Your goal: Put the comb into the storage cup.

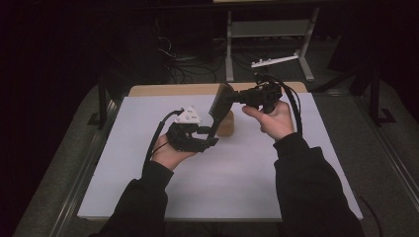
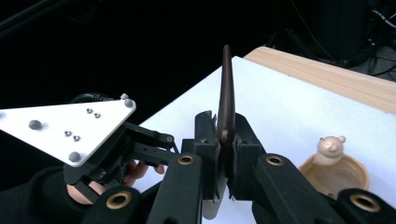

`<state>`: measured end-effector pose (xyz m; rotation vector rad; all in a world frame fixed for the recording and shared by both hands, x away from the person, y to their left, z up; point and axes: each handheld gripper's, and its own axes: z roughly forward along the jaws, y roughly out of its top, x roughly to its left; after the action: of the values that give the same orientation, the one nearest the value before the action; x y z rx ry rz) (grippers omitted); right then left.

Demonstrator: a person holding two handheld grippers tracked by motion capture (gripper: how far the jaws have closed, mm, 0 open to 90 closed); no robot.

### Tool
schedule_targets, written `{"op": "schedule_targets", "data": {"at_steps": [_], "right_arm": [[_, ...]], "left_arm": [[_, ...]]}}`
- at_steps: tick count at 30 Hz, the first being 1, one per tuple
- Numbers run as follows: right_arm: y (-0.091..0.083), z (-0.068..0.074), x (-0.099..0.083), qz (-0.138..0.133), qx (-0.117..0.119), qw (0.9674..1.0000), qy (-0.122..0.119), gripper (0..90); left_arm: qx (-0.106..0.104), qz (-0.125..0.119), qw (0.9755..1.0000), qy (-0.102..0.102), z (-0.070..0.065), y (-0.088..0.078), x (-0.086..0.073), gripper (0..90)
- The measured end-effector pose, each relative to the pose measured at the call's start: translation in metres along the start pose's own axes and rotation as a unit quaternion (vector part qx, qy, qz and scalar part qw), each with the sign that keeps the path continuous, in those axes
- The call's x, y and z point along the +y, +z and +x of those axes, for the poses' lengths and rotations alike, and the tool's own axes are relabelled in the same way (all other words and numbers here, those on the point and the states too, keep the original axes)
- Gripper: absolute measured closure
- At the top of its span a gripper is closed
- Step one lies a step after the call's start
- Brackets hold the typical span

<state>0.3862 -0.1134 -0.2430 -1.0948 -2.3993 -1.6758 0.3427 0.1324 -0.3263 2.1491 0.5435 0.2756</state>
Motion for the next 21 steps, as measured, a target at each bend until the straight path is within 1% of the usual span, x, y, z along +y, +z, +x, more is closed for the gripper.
{"op": "schedule_targets", "data": {"at_steps": [3, 5, 10, 13, 16, 21], "right_arm": [[0.000, 0.000, 0.002, 0.003, -0.006, 1.0000, -0.005, 83.0], [0.000, 0.000, 0.003, 0.005, -0.010, 0.9999, -0.008, 83.0], [0.000, 0.000, 0.007, 0.007, -0.017, 0.9997, -0.014, 83.0], [0.000, -0.001, 0.008, 0.009, -0.022, 0.9996, -0.018, 83.0], [0.000, -0.002, 0.010, 0.010, -0.026, 0.9994, -0.020, 82.9], [0.001, -0.004, 0.012, 0.009, -0.032, 0.9991, -0.025, 83.0]], "left_arm": [[-0.001, -0.007, 1.0000, -0.004, 0.001, -0.001, -0.001, 45.3], [-0.010, -0.012, 0.9999, -0.007, 0.002, -0.003, -0.002, 41.3], [-0.016, -0.016, 0.9997, -0.005, 0.006, -0.006, -0.006, 32.2], [-0.021, -0.019, 0.9995, -0.012, 0.010, -0.006, -0.010, 27.7], [-0.030, -0.028, 0.9990, -0.020, 0.014, -0.009, -0.015, 24.6], [-0.034, -0.027, 0.9987, -0.026, 0.019, -0.012, -0.021, 17.9]]}}
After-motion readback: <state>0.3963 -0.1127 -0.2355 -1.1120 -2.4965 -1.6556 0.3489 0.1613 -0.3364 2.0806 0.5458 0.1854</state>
